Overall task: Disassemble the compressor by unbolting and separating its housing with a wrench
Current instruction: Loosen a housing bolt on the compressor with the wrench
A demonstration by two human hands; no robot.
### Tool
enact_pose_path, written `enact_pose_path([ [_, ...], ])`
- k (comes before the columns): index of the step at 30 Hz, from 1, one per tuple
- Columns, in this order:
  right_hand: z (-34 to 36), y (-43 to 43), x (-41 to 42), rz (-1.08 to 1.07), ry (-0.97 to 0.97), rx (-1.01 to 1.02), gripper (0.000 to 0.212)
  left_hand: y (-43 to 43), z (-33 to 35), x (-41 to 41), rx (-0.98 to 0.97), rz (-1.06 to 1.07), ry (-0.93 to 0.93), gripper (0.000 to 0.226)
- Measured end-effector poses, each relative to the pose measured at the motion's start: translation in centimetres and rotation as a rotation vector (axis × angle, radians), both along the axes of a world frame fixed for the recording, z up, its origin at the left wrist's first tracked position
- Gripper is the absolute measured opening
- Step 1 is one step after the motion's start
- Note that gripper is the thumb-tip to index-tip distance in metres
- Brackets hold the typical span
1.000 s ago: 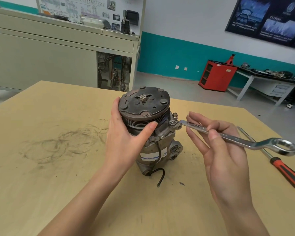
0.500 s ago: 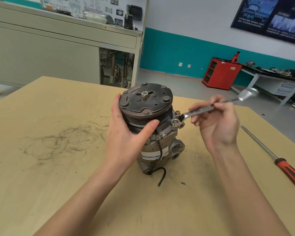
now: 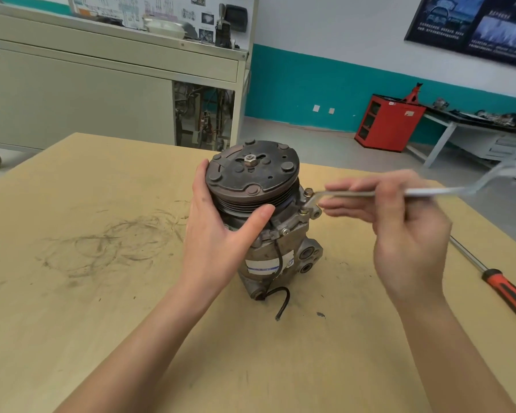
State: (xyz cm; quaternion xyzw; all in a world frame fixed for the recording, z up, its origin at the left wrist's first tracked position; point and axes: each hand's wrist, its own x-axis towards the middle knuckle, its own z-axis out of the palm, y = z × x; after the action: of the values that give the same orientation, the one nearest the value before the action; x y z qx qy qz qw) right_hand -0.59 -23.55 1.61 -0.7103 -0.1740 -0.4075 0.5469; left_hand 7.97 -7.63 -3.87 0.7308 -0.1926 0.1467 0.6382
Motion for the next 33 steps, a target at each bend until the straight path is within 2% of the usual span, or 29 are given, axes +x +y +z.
enact_pose_path([
  [5, -2.8, 0.9, -1.6, -0.027, -0.091, -0.259, 0.022, 0.0, 0.0, -0.1, -0.004, 0.004, -0.004, 0.104],
  [12, -4.2, 1.0, -1.7, -0.147, -0.114, -0.297, 0.020, -0.1, 0.1, 0.0, -0.004, 0.007, -0.008, 0.103],
  [16, -4.1, 0.9, -1.4, -0.102, -0.121, -0.220, 0.015, 0.0, 0.0, 0.0, -0.007, 0.002, -0.005, 0.104],
  [22, -2.8, -0.8, 0.4, 0.132, -0.093, 0.152, 0.021, 0.0, 0.1, 0.1, -0.005, -0.005, -0.001, 0.105],
  [24, -1.7, -2.1, 1.6, 0.232, 0.005, 0.281, 0.032, 0.0, 0.1, 0.1, -0.005, -0.009, 0.004, 0.105],
  [27, 0.5, -3.6, 4.2, 0.344, 0.260, 0.437, 0.042, 0.0, 0.1, 0.0, -0.006, -0.015, 0.006, 0.105],
  [30, 2.1, -3.8, 7.0, 0.381, 0.465, 0.438, 0.037, 0.0, 0.2, 0.0, -0.002, -0.011, 0.010, 0.107],
  [33, 2.9, -3.4, 8.5, 0.420, 0.539, 0.384, 0.033, 0.0, 0.3, -0.1, -0.003, -0.007, 0.009, 0.108],
])
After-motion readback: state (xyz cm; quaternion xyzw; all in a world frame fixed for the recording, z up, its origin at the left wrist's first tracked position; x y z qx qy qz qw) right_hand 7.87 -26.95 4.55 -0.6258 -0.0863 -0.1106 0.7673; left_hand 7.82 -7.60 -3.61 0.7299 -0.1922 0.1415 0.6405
